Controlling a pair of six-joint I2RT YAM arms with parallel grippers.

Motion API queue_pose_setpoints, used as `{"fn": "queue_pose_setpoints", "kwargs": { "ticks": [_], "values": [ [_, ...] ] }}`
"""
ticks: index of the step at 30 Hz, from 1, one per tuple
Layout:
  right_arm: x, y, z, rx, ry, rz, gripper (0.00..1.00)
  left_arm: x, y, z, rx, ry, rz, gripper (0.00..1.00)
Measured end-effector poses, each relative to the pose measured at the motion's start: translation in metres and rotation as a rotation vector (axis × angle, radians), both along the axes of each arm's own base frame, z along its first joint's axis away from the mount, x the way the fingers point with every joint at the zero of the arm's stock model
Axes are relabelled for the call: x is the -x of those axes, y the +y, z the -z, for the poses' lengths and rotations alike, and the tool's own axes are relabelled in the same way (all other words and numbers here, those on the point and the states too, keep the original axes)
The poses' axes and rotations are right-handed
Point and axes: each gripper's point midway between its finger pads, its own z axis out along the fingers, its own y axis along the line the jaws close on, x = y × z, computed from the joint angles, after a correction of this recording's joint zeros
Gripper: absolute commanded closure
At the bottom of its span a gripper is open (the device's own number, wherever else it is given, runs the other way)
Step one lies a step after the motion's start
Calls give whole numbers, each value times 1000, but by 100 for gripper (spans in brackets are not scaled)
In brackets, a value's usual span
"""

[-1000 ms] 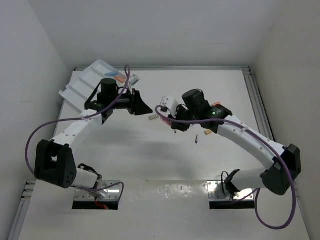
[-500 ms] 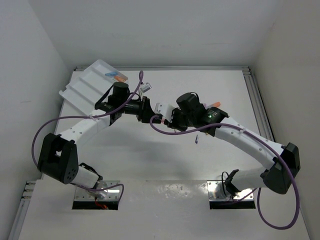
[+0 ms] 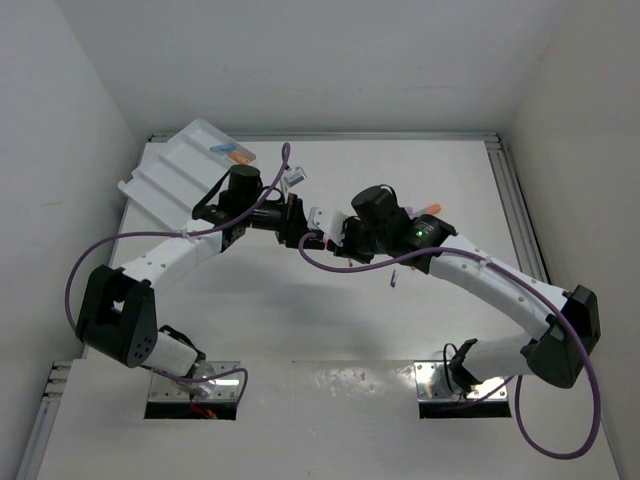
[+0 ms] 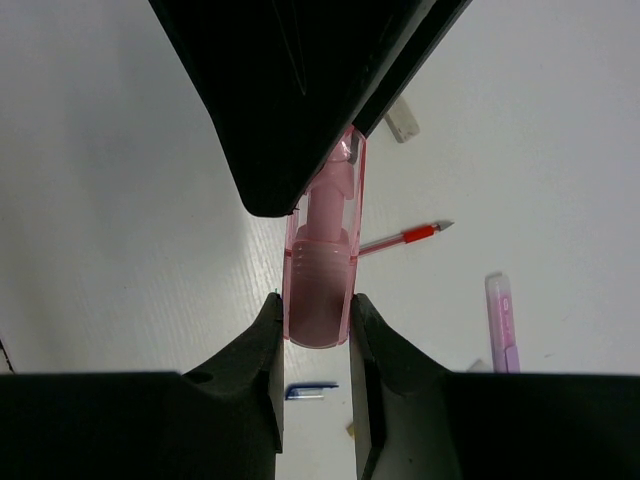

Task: Sort the stationery into containers
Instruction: Place the pen in the storage box.

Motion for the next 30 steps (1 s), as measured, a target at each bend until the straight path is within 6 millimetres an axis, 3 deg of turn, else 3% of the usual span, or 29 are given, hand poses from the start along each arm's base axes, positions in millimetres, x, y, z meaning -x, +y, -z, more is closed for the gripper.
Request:
{"fn": "queue_pose_setpoints", "kwargs": {
  "ticks": [16, 23, 27, 30],
  "values": [
    [0, 0, 0, 1, 0, -3, 100, -7, 2, 1, -7, 6, -31, 59],
    [2, 2, 0, -1, 2, -10, 100, -9, 1, 0, -2, 4, -40, 56],
    [2, 2, 0, -1, 3, -11, 100, -10, 1, -1, 0, 7, -43, 65],
    [2, 2, 0, 0, 1, -10, 100, -9, 1, -1, 2, 17, -42, 79]
  ]
}}
